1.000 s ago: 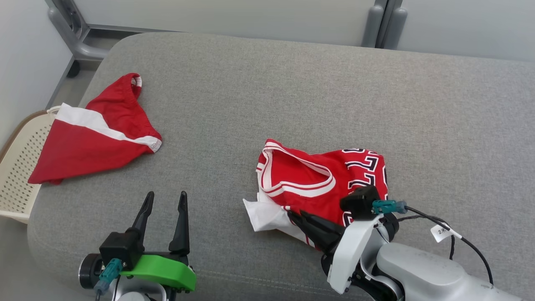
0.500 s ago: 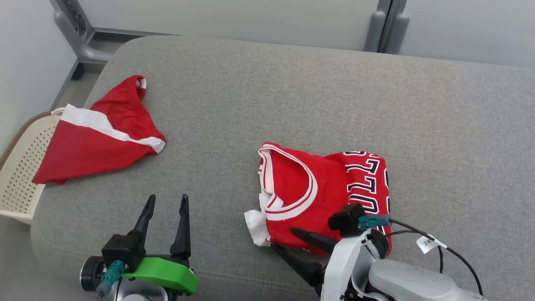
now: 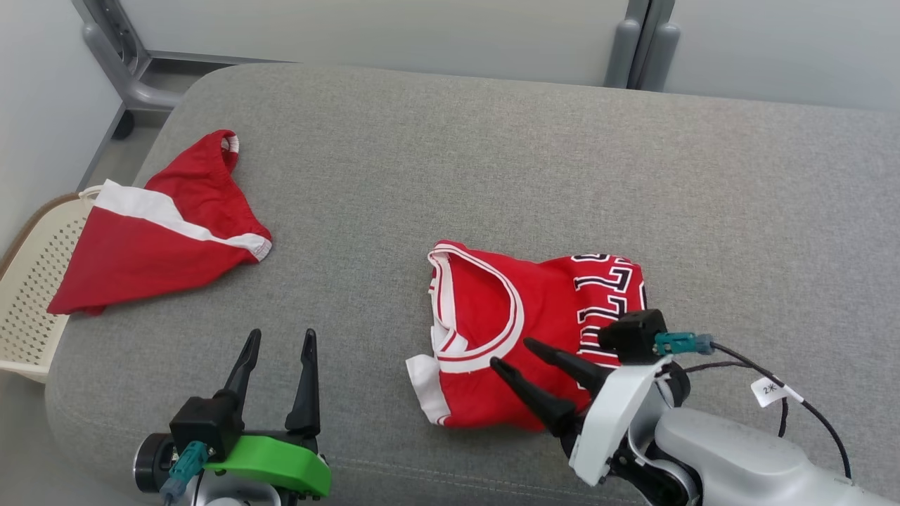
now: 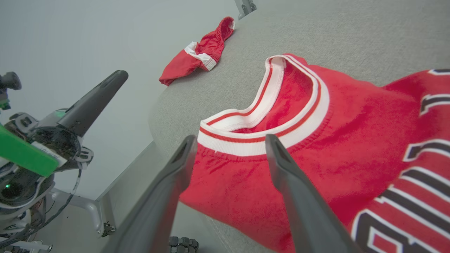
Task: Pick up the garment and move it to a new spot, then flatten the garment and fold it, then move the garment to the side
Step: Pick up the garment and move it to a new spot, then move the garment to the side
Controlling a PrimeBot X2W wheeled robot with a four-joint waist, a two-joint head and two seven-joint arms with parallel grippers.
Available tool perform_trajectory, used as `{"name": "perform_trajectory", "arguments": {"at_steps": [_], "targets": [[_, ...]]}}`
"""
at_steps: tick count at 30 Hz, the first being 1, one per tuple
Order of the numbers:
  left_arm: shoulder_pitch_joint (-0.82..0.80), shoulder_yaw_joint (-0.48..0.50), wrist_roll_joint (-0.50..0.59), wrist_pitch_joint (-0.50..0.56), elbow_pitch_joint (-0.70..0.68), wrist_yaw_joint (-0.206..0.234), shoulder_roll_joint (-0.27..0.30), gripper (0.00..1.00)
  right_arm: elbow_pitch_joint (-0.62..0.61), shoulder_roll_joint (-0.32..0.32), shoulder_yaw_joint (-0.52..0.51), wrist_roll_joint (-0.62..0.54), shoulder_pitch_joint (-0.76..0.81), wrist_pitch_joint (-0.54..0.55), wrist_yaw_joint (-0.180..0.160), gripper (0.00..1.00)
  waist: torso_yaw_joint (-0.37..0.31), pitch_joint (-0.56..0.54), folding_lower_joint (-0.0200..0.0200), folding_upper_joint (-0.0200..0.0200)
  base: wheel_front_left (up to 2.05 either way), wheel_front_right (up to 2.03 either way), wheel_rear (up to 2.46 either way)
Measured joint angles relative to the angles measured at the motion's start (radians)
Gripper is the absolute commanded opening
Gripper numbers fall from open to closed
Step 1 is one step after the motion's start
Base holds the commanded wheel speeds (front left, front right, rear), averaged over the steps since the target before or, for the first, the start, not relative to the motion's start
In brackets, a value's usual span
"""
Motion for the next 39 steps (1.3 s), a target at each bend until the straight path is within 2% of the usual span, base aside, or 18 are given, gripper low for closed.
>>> {"name": "perform_trajectory", "arguments": {"at_steps": [3,5,10,12,18,23,35,36,37,38,39], "targets": [[0.0,0.003,0.003,0.0,-0.006,0.0,0.0,1.0,0.05,0.001,-0.098,-0.084,0.0,-0.004,0.0,1.0,-0.002,0.005,0.0,0.0,0.0,0.0,0.0],[0.0,0.005,0.004,0.0,-0.008,0.0,0.0,1.0,0.106,0.012,-0.186,-0.207,0.011,-0.004,0.0,1.0,-0.002,0.009,0.0,0.0,0.0,0.0,0.0],[0.0,0.007,0.006,0.0,-0.011,0.0,0.0,1.0,0.185,0.046,-0.259,-0.369,0.055,-0.004,0.0,1.0,0.0,0.014,0.0,0.0,0.0,0.0,0.0],[0.0,0.007,0.006,0.0,-0.011,0.0,0.0,1.0,0.211,0.061,-0.285,-0.375,0.076,-0.004,0.0,1.0,0.001,0.015,0.0,0.0,0.0,0.0,0.0],[0.0,0.006,0.005,0.0,-0.011,0.0,0.0,1.0,0.292,0.079,-0.274,-0.447,0.089,0.007,0.0,1.0,0.001,0.025,0.0,0.0,0.0,0.0,0.0],[-0.002,0.005,0.005,0.0,-0.009,0.0,0.0,1.0,0.329,0.101,-0.276,-0.457,0.089,0.026,0.0,1.0,0.0,0.032,0.0,0.0,0.0,0.0,0.0],[-0.011,0.002,0.003,0.0,-0.004,0.0,0.0,1.0,0.292,0.112,-0.261,-0.46,0.088,0.009,0.001,1.0,0.008,0.035,0.0,0.0,0.0,0.0,0.0],[-0.011,0.002,0.002,0.0,-0.004,0.0,0.0,1.0,0.292,0.115,-0.255,-0.461,0.088,0.009,0.001,0.85,0.009,0.035,0.0,0.0,0.0,0.0,0.0],[-0.011,0.002,0.002,0.0,-0.004,0.0,0.0,1.0,0.295,0.119,-0.25,-0.462,0.087,0.009,0.001,0.45,0.01,0.035,0.0,0.0,0.0,0.0,0.0],[-0.011,0.002,0.002,0.0,-0.004,0.0,0.0,1.0,0.299,0.123,-0.247,-0.463,0.087,0.007,0.001,0.13,0.012,0.035,0.0,0.0,0.0,0.0,0.0],[-0.011,0.001,0.002,0.0,-0.003,0.0,0.0,1.0,0.303,0.127,-0.244,-0.466,0.085,0.006,0.001,0.0,0.013,0.035,0.0,0.0,0.0,0.0,0.0]]}}
